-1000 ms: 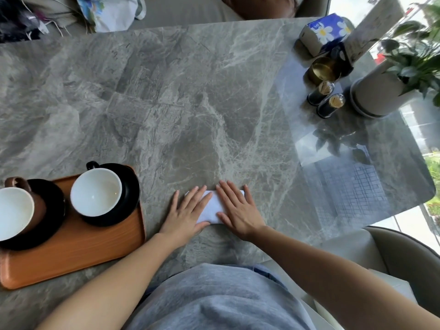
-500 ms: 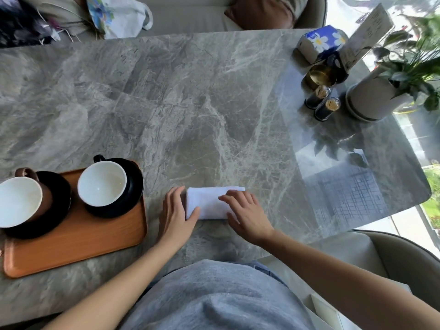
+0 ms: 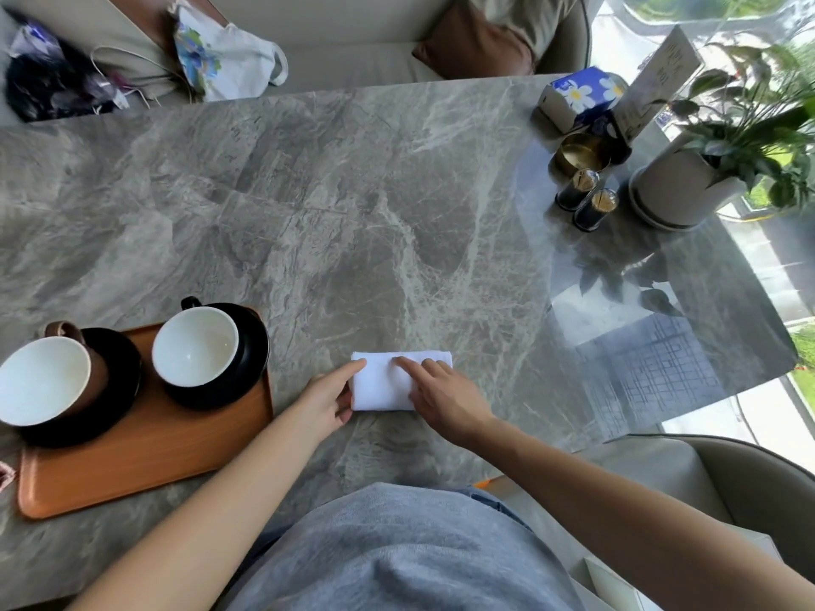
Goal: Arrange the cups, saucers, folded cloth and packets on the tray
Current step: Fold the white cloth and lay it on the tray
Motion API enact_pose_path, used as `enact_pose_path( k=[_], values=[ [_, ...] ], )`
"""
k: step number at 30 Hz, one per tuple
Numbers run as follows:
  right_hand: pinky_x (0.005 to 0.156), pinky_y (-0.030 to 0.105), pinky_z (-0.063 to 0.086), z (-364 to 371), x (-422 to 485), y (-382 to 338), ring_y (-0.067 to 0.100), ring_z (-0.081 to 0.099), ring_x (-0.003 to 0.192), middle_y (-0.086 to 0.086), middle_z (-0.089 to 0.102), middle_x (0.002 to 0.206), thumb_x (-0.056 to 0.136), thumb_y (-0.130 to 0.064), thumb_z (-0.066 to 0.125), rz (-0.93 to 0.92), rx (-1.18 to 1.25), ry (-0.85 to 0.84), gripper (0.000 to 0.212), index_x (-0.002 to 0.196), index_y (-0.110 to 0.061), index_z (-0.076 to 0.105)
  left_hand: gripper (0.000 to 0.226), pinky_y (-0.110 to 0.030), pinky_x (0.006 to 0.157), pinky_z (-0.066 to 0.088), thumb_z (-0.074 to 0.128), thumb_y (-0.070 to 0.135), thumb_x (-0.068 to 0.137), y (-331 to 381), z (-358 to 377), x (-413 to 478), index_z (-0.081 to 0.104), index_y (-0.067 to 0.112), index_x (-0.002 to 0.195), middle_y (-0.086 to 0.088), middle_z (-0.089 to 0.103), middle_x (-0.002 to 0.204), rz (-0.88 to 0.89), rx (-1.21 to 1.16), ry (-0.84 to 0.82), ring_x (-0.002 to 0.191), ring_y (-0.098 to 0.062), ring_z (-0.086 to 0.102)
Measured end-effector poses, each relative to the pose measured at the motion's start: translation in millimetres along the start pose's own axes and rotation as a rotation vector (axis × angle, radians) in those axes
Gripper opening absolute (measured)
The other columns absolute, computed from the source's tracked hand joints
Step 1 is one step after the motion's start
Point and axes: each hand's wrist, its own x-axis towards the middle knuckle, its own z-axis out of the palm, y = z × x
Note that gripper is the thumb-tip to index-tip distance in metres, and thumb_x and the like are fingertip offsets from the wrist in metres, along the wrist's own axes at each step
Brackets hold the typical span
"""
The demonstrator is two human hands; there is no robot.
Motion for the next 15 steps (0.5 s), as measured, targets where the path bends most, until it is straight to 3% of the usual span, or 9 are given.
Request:
enact_pose_path(
  k=[3, 7, 10, 15],
  values=[
    [0.069, 0.036, 0.038, 0.9, -1.0, 0.0, 0.027, 0.047, 0.095, 0.004, 0.049, 0.106, 0.093, -0.027, 0.041, -0.022, -0.062, -0.018, 0.055, 0.145, -0.029, 0.025, 0.015, -0.024, 0.063, 0.040, 0.068, 0.027, 0.080, -3.8, 6.1, -1.0, 0.063, 0.015, 0.087, -0.005, 0.064, 0.083, 0.064, 0.078, -0.049, 0.073, -0.016, 0.058],
    [0.078, 0.039, 0.039, 4.2, -6.3, 2.0, 0.027, 0.045, 0.099, 0.005, 0.048, 0.110, 0.094, -0.027, 0.039, -0.025, -0.126, -0.021, 0.056, 0.148, -0.026, 0.022, 0.044, -0.029, 0.072, 0.046, 0.067, 0.027, 0.082, -11.2, 14.7, -2.2, 0.058, -0.001, 0.115, -0.017, 0.065, 0.107, 0.130, 0.152, -0.044, 0.092, -0.025, 0.060],
    [0.082, 0.040, 0.038, 5.6, -10.8, 9.6, 0.029, 0.045, 0.104, 0.006, 0.048, 0.117, 0.094, -0.032, 0.040, 0.017, -0.148, 0.012, 0.058, 0.148, -0.023, 0.020, 0.042, -0.035, 0.084, 0.047, 0.065, 0.025, 0.084, -11.7, 13.1, -2.4, 0.058, 0.001, 0.118, -0.015, 0.067, 0.106, 0.163, 0.091, -0.061, 0.095, -0.025, 0.062],
    [0.085, 0.040, 0.038, 0.3, -18.0, 28.5, 0.029, 0.043, 0.106, 0.006, 0.047, 0.121, 0.096, -0.039, 0.036, 0.087, -0.158, 0.043, 0.055, 0.147, -0.022, 0.025, 0.036, -0.040, 0.089, 0.049, 0.059, 0.020, 0.089, -14.7, 7.0, -7.2, 0.056, 0.006, 0.122, -0.010, 0.067, 0.109, 0.149, 0.029, -0.204, 0.100, -0.024, 0.062]
  ],
)
